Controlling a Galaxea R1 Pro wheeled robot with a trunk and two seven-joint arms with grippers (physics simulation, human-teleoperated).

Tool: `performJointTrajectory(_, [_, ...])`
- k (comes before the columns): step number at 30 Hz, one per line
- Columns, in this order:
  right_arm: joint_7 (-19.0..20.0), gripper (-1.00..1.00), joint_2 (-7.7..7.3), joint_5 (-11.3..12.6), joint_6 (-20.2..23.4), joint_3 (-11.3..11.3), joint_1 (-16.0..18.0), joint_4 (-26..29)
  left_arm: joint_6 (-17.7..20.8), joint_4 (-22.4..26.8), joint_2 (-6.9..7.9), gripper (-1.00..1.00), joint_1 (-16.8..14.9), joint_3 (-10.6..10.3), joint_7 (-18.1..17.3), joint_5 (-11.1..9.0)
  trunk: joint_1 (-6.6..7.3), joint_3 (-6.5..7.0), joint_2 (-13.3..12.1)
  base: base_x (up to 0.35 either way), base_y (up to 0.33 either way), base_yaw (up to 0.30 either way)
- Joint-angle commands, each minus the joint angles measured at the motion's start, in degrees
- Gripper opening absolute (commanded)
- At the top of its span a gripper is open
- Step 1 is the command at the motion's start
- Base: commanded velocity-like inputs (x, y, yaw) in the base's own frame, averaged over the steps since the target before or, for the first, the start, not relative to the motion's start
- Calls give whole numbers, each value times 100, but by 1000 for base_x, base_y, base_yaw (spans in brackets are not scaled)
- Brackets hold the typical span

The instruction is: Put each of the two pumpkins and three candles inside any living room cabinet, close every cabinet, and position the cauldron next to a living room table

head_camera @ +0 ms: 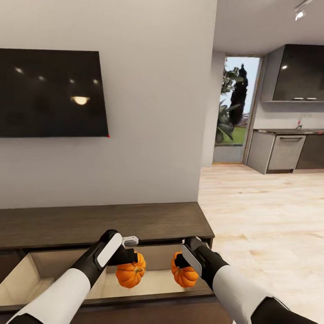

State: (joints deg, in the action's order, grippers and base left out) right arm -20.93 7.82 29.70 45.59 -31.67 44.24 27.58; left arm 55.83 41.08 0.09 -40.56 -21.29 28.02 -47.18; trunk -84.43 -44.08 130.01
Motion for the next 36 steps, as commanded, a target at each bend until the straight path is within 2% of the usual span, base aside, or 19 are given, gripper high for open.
performJointTrajectory(1, [-52, -100, -3, 59, 12, -36, 6, 5, 7, 9, 2, -100, -4, -15, 52, -55, -1, -7, 3, 212, 0, 0])
performJointTrajectory(11, [-52, -100, 1, 54, 10, -36, 6, 2, 15, -4, 0, -100, -4, -20, 58, -55, -1, -7, 3, 206, 0, 0])
performJointTrajectory(25, [-46, -100, 1, 62, 5, -32, 6, 10, 16, -19, 0, -100, -4, -24, 63, -55, -23, -25, 43, 15, 0, 0])
performJointTrajectory(36, [-43, -100, 7, 62, -1, -32, 6, 32, 12, -25, 0, -100, -4, -24, 63, -55, -265, -222, 484, 0, 0, 0])
